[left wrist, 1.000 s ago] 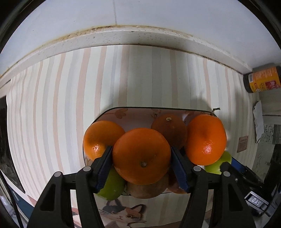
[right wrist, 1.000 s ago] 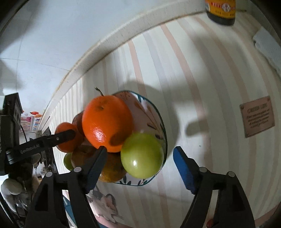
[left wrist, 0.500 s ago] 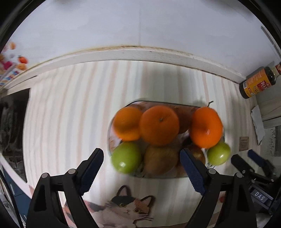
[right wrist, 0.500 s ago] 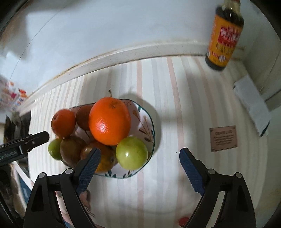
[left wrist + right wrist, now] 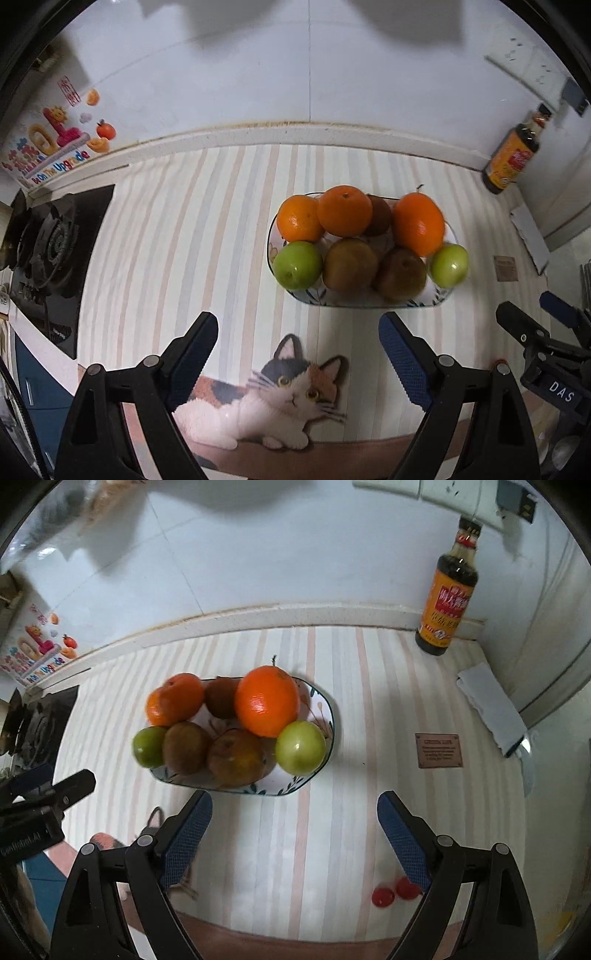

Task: Organize fruits
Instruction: 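Open both tools and lift them back above the counter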

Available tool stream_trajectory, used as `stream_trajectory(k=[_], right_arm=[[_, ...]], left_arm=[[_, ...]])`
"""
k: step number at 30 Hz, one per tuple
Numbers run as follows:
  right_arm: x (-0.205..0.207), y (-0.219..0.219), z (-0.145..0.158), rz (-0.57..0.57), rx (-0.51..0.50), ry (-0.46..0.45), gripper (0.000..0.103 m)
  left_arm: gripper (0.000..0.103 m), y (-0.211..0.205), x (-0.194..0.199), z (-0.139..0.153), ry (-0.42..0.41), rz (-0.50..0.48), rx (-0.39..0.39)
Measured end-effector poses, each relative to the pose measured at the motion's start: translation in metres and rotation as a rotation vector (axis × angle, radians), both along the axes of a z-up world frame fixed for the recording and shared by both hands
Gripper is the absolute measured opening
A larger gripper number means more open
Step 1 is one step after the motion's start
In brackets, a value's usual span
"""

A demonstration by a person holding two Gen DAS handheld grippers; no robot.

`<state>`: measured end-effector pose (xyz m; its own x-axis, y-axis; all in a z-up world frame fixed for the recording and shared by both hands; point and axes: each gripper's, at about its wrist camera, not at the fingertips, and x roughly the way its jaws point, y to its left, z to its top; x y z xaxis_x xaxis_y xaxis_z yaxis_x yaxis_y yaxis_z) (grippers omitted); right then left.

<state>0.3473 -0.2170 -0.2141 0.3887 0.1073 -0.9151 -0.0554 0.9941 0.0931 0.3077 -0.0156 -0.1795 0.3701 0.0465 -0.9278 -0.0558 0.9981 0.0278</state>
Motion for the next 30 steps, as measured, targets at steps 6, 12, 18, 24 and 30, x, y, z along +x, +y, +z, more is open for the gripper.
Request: stream_trajectory(k=[6,12,18,24,30], right_arm=[[-0.039,0.000,0.045,0.006,-0.003,-0.080,0.093],[-0.081,0.001,0.097,0.009,0.010,-0.157,0.093],[-0.112,0.001,0.143,0.006,0.004,-0.237,0.093],[-0.134,0.002,0.170,0.007,0.015,-0.277,0.093],[-0.143,0.000,0.178,0.003,0.028,-0.289,0.093]], left_arm=[[0.089,-0.002,-0.038,0.039,-0.087,-0.007,-0.010],[0.089,-0.007,-0.074,0.084,-0.180,-0.034,-0.012],[0.089,-0.007,-0.103,0.119,-0.252,-0.046,-0.044],[0.089,-0.008,-0.120,0.137,-0.283,-0.053,-0.062],[0.089,-0.009,-0.130,0.148,-0.307,-0.063,-0.067]])
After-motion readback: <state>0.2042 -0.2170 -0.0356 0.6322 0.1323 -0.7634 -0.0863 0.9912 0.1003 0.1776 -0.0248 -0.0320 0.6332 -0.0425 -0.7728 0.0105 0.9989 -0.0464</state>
